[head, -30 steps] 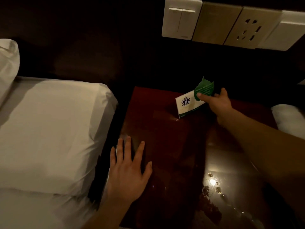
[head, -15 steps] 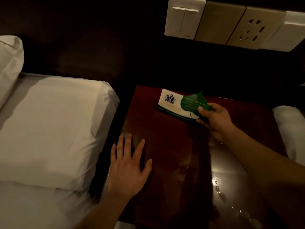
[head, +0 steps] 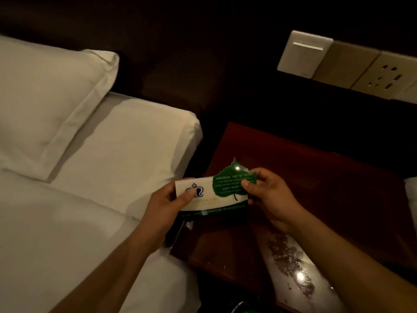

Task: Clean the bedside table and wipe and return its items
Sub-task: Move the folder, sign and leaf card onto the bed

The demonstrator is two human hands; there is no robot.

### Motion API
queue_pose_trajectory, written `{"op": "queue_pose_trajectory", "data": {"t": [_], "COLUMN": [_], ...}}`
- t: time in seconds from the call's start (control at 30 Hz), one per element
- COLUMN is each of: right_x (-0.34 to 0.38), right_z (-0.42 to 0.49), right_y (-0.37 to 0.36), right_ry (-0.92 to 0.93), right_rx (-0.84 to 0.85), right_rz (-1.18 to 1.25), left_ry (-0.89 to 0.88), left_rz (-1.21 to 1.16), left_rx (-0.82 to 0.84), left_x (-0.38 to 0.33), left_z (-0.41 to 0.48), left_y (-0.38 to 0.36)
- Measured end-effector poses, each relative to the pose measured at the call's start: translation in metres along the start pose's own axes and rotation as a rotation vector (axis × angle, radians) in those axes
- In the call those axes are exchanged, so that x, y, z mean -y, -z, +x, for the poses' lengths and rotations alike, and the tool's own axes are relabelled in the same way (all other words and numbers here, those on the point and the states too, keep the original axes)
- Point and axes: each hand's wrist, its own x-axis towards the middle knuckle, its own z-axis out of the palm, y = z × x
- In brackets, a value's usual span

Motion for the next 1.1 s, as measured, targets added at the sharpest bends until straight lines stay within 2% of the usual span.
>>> {"op": "queue_pose_trajectory", "data": {"t": [0.17,0.4,0.73,1.1], "right_x": [-0.008,-0.007,-0.015,-0.079], "right_z": [-0.004,-0.022,-0.071,-0.127], "right_y": [-0.053,-0.124,-0.238,-0.425], "right_ry": [-0.004,0.049,0.093,0.027], "right_rx": [0.038,0.078,0.298,0.562], "right_rz": [-0.069,-0.159,-0.286,-0.398], "left_ry": [0.077,0.041,-0.025,0.068], "left_rz": [-0.217,-0.310,-0.381,-0.583], "left_rx": [-0.113,-0.374,-0.737,-1.058], "left_x": [0.001,0.000,0.022,0.090], "left_z": [-0.035,-0.095,-0.208,-0.327], "left_y": [0.034,0.098,0.209,0.369]}}
